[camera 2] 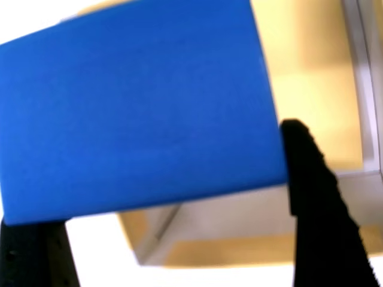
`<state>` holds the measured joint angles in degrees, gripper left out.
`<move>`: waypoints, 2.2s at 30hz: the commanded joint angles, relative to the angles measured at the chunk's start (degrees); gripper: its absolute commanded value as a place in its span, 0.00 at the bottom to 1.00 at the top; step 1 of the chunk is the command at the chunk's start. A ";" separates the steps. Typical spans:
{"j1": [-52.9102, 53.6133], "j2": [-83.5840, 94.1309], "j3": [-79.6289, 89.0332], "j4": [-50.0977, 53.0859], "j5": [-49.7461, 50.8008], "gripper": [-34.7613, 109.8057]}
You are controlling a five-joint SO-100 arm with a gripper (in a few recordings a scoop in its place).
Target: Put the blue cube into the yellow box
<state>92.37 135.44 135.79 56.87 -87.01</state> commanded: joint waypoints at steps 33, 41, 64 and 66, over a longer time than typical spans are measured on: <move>-25.05 21.18 -9.67 17.58 -3.16 0.35; -52.47 30.41 -0.79 22.41 -9.14 0.26; -96.59 55.81 35.60 18.37 -2.90 0.24; -98.17 55.90 36.91 18.37 -1.93 0.24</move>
<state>-2.55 190.20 173.06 76.29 -89.74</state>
